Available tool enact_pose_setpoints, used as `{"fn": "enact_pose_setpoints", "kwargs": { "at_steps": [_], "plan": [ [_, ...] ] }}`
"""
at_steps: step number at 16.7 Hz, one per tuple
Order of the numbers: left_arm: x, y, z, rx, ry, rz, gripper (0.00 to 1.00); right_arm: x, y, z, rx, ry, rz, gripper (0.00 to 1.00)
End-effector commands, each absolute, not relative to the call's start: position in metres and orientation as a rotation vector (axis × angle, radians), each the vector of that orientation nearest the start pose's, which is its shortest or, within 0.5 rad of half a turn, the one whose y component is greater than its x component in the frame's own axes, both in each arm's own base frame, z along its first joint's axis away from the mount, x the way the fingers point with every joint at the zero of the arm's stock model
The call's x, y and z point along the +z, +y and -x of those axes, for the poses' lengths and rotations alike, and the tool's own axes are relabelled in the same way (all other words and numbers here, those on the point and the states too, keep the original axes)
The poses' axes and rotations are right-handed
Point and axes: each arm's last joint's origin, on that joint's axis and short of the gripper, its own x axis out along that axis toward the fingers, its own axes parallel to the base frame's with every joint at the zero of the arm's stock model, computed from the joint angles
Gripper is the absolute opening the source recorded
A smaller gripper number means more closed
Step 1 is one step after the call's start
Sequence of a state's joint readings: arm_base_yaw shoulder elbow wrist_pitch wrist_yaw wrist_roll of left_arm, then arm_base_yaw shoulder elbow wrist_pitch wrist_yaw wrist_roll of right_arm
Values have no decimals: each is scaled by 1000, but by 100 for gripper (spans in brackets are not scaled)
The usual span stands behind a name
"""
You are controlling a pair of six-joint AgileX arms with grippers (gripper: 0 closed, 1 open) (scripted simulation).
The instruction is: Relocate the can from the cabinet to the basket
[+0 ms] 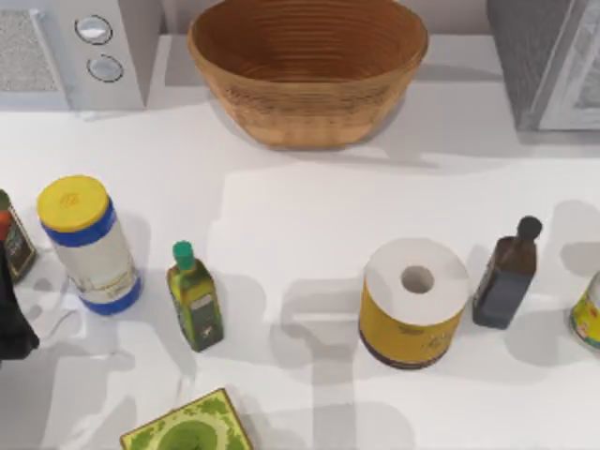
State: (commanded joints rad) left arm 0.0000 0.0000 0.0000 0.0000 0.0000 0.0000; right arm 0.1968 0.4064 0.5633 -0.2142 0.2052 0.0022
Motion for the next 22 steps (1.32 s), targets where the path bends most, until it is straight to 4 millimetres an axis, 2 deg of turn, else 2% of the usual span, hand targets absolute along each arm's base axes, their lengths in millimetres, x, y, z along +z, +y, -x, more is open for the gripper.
{"fn": "enact_pose_setpoints", "kwargs": {
  "at_steps": [3,5,7,9,17,19,22],
  "plan": [
    [160,-1,-106,0,0,0,100,231,8,-107,-2,52,7,0],
    [160,-1,-106,0,0,0,100,198,4,-106,1,39,3,0],
    [160,-1,-106,0,0,0,100,175,1,-106,2,21,1,0],
    [160,-1,-106,0,0,0,100,162,-1,-106,1,4,0,0],
    [160,-1,-106,0,0,0,100,160,0,-107,5,13,-3,0],
    [160,-1,-106,0,0,0,100,174,3,-107,20,-1,-11,0],
    [160,-1,-106,0,0,0,100,216,12,-113,52,-34,-35,0]
  ]
}}
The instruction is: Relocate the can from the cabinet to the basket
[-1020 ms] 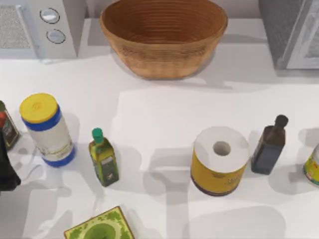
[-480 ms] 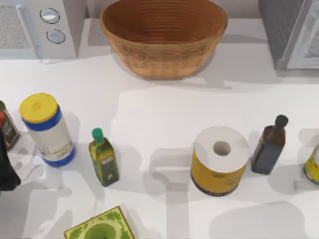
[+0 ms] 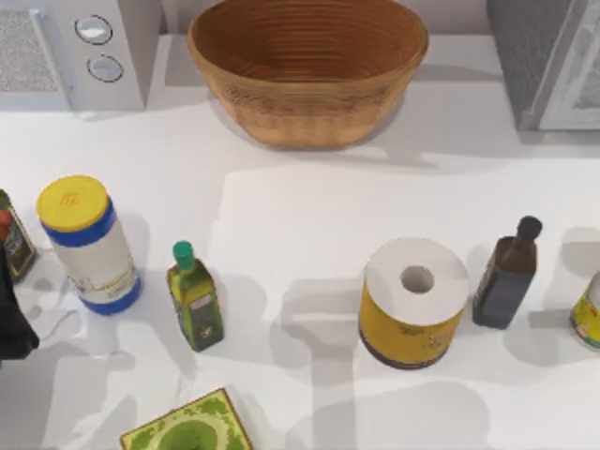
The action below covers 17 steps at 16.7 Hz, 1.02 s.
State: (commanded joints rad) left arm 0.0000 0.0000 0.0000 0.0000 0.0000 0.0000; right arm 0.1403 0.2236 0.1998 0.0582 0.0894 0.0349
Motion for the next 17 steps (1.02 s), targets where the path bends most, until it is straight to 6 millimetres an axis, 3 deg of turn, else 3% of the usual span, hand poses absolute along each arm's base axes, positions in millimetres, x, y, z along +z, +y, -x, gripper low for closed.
{"fn": "enact_pose_setpoints", "kwargs": {
  "at_steps": [4,7,9,12,17],
  "plan": [
    [160,-1,-106,0,0,0,100,289,38,-146,94,-58,-72,0],
    [160,-1,-106,0,0,0,100,333,77,-197,111,-50,-87,0],
    [160,-1,-106,0,0,0,100,348,115,-239,114,-35,-87,0],
    [160,-1,-106,0,0,0,100,344,181,-304,104,-15,-74,0],
    [160,-1,-106,0,0,0,100,287,278,-384,57,5,-32,0]
  ]
}}
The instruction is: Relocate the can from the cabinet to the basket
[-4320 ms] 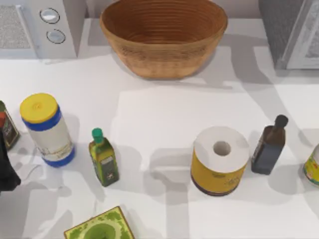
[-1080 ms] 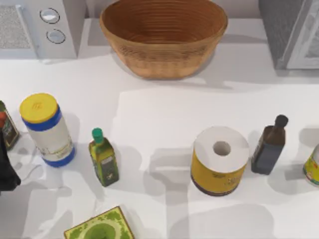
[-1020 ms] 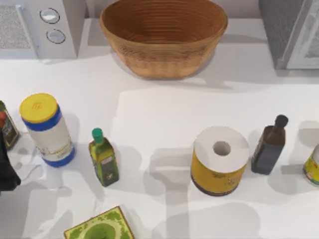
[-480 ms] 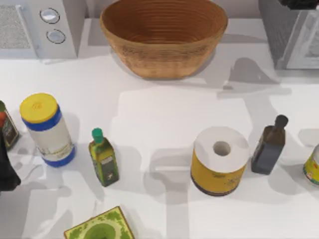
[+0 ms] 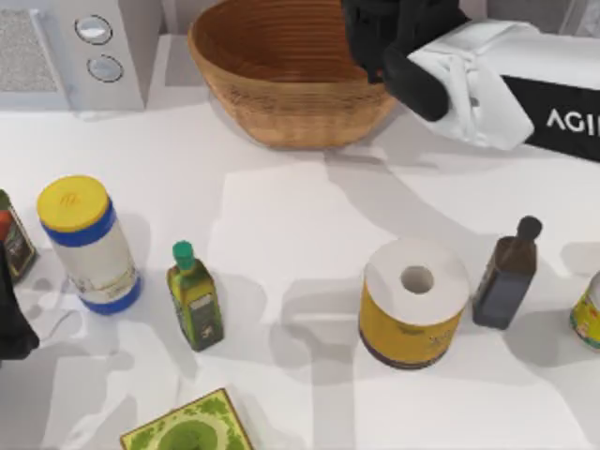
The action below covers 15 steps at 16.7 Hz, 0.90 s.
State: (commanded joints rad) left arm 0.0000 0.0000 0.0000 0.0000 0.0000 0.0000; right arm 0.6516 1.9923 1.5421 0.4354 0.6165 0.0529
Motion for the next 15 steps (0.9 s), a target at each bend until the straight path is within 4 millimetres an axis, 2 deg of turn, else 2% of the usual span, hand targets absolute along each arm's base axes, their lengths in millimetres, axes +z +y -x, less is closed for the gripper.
{"fn": "enact_pose_setpoints", "kwargs": {
  "at_steps": [2,5,12,15],
  "plan": [
    [160,-1,-106,0,0,0,100,262,301,-403,35,6,-18,0],
    [160,-1,-106,0,0,0,100,238,318,-419,9,4,-4,0],
    [160,-1,-106,0,0,0,100,227,320,-425,0,14,6,0],
    [160,-1,-106,0,0,0,100,225,321,-434,1,7,2,0]
  ]
}}
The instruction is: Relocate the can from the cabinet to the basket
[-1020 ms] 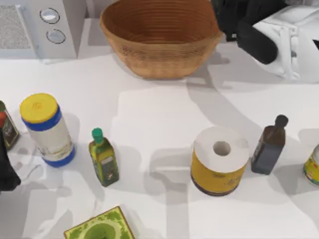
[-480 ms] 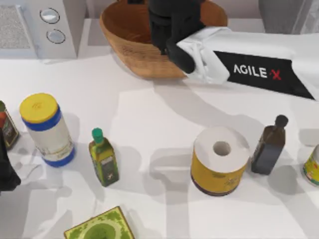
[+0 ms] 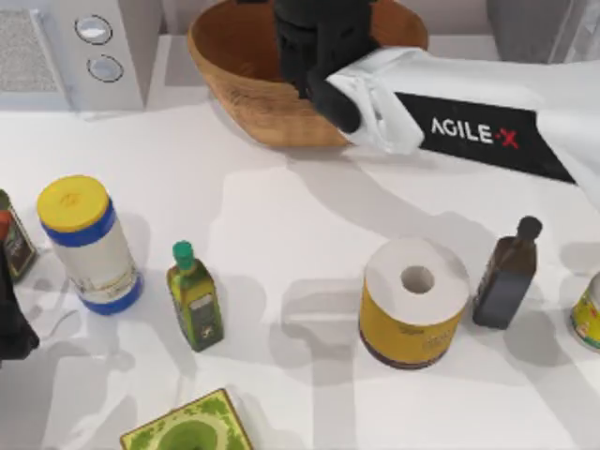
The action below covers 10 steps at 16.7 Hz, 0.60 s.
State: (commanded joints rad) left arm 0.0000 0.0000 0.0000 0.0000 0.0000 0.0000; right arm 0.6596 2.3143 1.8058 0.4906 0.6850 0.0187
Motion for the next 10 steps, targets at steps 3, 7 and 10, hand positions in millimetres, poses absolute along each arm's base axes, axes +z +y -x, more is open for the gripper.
{"fn": "enact_pose_setpoints", "kwargs": {
  "at_steps": [3,7,10],
  "plan": [
    [160,-1,-106,0,0,0,100,222,322,-445,2,3,0,0],
    [160,-1,-106,0,0,0,100,222,322,-446,2,3,0,0],
    [160,-1,-106,0,0,0,100,222,322,-446,2,3,0,23]
  ]
}}
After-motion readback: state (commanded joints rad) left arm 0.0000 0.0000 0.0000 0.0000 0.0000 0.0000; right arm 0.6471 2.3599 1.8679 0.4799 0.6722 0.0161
